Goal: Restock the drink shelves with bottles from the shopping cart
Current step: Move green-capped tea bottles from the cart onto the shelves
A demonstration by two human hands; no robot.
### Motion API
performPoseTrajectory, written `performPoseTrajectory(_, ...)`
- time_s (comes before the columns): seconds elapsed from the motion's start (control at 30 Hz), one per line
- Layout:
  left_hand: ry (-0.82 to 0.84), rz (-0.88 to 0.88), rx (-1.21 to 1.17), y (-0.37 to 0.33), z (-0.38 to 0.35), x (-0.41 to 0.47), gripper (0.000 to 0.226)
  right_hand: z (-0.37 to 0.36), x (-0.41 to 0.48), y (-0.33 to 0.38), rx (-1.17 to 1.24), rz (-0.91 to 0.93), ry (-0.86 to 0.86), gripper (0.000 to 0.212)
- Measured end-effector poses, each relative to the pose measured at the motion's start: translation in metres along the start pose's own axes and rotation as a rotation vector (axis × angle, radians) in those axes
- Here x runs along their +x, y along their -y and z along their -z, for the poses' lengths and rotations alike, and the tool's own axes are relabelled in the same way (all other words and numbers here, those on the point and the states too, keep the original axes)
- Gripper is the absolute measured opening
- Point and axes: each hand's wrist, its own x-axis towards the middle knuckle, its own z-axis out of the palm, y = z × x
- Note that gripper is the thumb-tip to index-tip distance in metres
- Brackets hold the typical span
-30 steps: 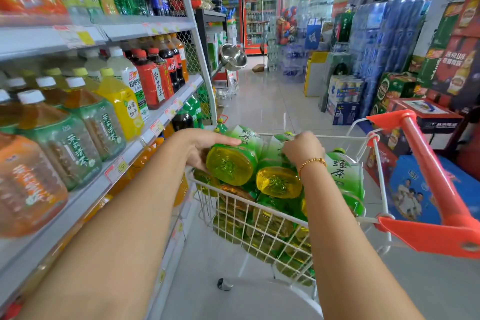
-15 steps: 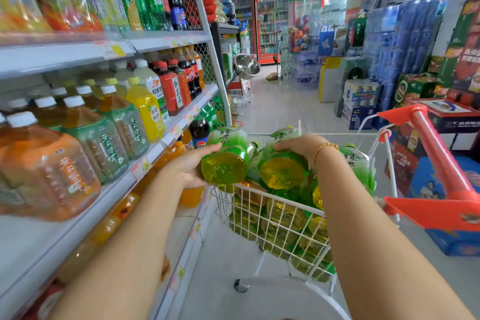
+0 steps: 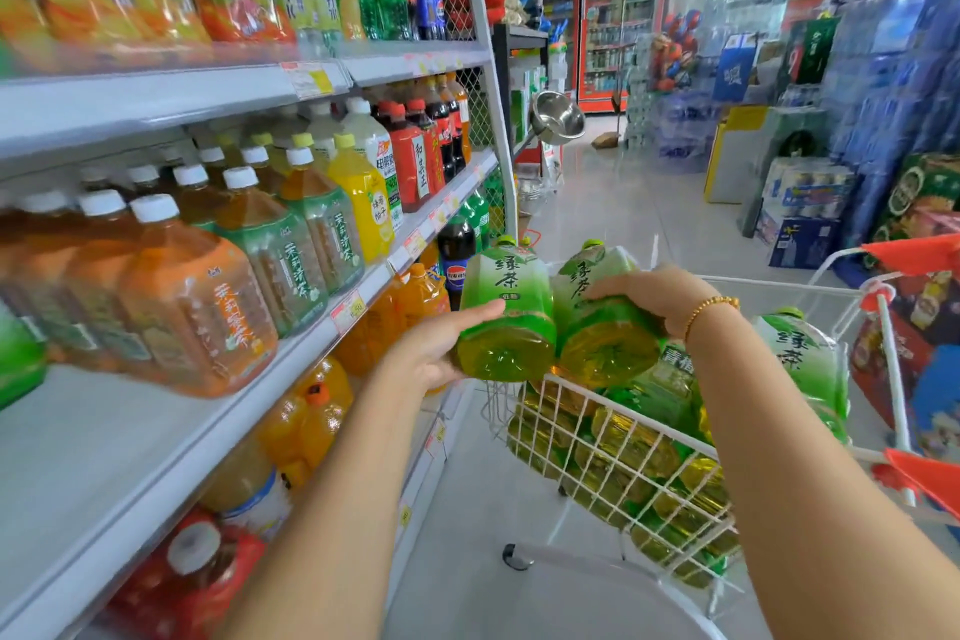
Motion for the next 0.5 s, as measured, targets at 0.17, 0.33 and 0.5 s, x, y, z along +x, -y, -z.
performPoseTrajectory(0.17,-0.258,-0.294,-0.062,0.018,0.037,-0.069,0.042,-0.029,-0.022,0.019,0.172,0.191,0.131,0.06)
performPoseTrajectory(0.33,-0.553,-0.551,-0.022,0.028,0.087,-0.16,0.068,-0.096,-0.063,0.053,0.461,0.49,0.455,0.055)
performPoseTrajectory(0.5,-0.961,-0.568,0.107,0.049,0.117,-0.233,0.086,-0.18,-0.094,0.08,0.449,0.698,0.579,0.072)
